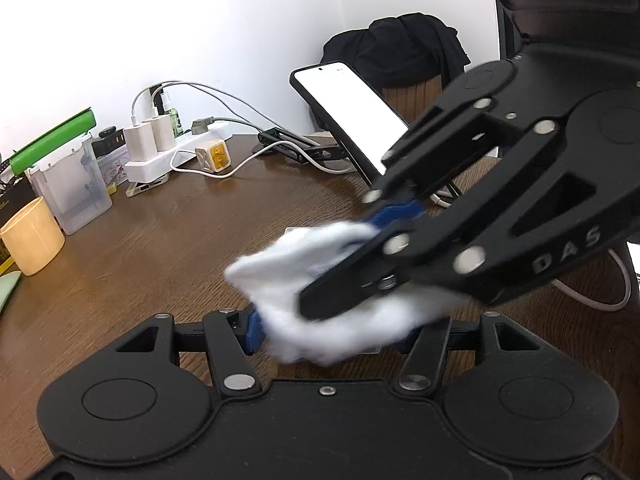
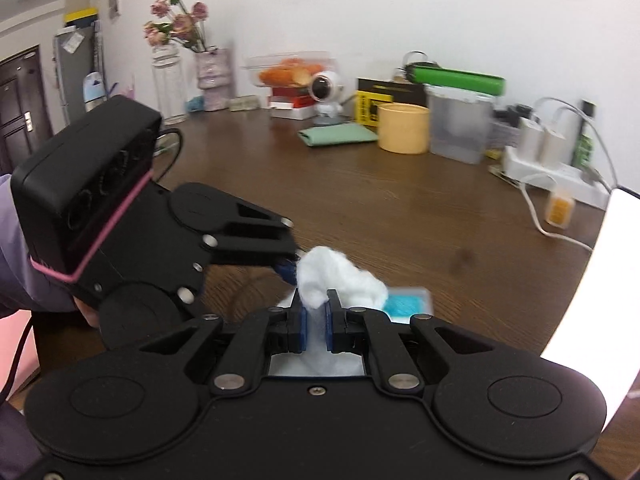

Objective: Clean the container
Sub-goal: 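Sweep the cotton over the box edge nearest the left gripper fingers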

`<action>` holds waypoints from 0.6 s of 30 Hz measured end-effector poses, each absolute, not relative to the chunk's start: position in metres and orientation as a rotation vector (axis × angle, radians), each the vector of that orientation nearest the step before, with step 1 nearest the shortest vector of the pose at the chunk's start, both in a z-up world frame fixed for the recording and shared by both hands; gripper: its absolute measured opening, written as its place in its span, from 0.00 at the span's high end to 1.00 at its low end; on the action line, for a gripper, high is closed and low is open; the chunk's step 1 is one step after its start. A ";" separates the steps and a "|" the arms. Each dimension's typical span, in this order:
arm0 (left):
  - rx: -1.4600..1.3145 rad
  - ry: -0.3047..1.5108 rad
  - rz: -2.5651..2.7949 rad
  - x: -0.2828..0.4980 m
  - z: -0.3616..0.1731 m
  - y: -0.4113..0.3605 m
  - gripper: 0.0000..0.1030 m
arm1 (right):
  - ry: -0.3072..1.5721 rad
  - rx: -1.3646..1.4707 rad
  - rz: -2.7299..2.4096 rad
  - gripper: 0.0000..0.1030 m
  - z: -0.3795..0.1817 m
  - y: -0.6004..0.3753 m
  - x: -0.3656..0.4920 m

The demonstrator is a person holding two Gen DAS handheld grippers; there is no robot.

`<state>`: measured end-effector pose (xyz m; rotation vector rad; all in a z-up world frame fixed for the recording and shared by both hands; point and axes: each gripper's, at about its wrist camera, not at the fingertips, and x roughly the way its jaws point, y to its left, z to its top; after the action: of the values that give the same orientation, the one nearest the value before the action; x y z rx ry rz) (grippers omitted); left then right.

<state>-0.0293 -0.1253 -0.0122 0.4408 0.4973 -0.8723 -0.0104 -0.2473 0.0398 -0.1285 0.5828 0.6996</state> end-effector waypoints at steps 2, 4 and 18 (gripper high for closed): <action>0.440 0.498 -0.873 -0.029 -0.012 -0.125 0.44 | 0.563 -0.141 0.687 0.92 0.041 -0.242 -0.007; 0.439 0.499 -0.873 -0.028 -0.012 -0.125 0.45 | 0.544 -0.156 0.648 0.92 0.043 -0.243 -0.003; 0.434 0.504 -0.875 -0.025 -0.012 -0.125 0.45 | 0.586 -0.136 0.506 0.92 0.034 -0.285 -0.004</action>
<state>-0.0245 -0.1253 -0.0122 0.4339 0.5044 -0.8754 -0.0038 -0.2855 0.0342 -0.1364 0.5858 0.5065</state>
